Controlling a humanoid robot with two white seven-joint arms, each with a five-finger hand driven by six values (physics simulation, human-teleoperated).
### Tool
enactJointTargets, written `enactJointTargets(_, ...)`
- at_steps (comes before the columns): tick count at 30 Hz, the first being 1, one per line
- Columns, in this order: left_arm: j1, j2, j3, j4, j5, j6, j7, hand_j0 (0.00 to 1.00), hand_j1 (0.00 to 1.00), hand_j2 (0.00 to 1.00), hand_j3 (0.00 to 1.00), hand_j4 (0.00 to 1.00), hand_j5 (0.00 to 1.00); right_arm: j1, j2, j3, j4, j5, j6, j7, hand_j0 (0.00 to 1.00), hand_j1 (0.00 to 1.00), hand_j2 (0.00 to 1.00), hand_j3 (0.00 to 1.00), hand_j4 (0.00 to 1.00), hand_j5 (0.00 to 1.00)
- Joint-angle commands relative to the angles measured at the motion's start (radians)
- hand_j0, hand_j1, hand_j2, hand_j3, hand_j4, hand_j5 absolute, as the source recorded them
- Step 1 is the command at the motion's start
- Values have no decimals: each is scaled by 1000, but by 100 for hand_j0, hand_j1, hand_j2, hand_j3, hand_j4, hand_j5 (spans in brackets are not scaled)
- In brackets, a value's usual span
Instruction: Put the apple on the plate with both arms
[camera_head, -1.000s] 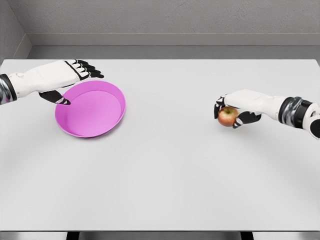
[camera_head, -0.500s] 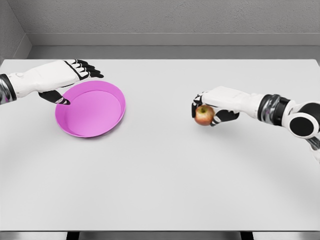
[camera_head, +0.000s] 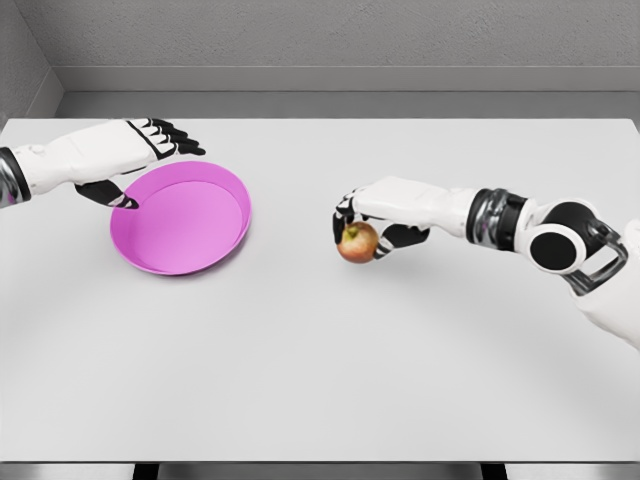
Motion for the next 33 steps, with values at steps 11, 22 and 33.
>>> enactJointTargets(11, 2, 1, 1, -2, 6, 2, 1, 100, 100, 100, 100, 100, 100, -6, 7, 9, 0, -2, 12, -2, 100, 100, 100, 100, 100, 100)
enactJointTargets(22, 2, 0, -1, -2, 1, 2, -1, 100, 100, 100, 100, 100, 100, 144, -270, -417, 1, -2, 0, -2, 100, 100, 100, 100, 100, 100)
enactJointTargets(33, -20, -28, -113, -149, -239, 2, 137, 100, 100, 100, 100, 100, 100, 291, -329, -537, 23, -11, -179, -4, 100, 100, 100, 100, 100, 100)
